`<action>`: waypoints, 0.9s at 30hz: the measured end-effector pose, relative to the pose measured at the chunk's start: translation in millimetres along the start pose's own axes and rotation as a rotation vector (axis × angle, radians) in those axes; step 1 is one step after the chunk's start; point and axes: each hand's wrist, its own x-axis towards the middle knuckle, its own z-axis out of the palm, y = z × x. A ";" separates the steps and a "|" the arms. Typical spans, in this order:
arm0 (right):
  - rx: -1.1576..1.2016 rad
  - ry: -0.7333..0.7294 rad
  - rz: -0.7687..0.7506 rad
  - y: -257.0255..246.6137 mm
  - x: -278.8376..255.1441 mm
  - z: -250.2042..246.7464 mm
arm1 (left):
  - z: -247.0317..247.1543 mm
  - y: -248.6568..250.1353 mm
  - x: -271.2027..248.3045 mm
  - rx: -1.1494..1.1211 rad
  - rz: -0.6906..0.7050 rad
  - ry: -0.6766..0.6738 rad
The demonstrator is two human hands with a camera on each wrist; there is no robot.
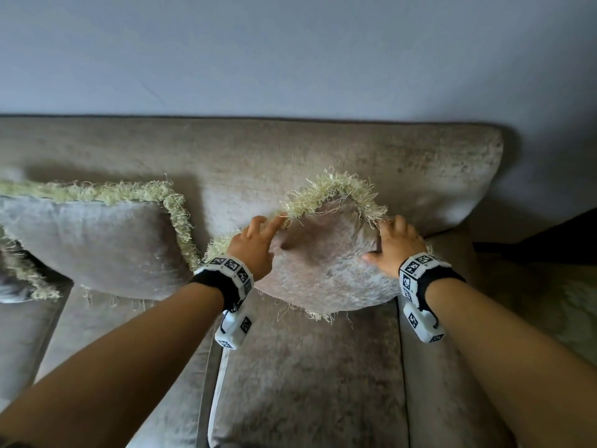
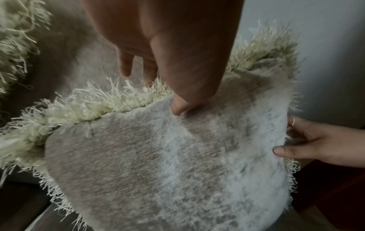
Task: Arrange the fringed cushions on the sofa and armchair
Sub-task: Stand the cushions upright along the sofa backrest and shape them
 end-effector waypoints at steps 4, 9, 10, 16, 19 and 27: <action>0.064 0.129 -0.042 -2.1 -20.6 -10.1 | -12.9 4.3 -23.6 -0.032 -0.054 0.002; 0.100 0.240 -0.082 -9.2 -41.5 -17.6 | -17.5 12.5 -49.3 -0.012 -0.109 -0.040; 0.111 0.255 -0.093 -10.5 -45.4 -18.7 | -18.2 13.7 -54.3 -0.018 -0.109 -0.053; 0.210 0.202 -0.132 -17.5 -68.9 -39.0 | -29.3 5.6 -76.6 -0.076 -0.122 -0.073; 0.208 0.166 -0.143 -23.9 -80.7 -58.4 | -45.2 -8.5 -85.4 -0.129 -0.129 -0.039; 0.263 0.223 -0.127 -93.8 -121.0 -98.7 | -82.9 -86.9 -128.5 -0.253 -0.117 0.039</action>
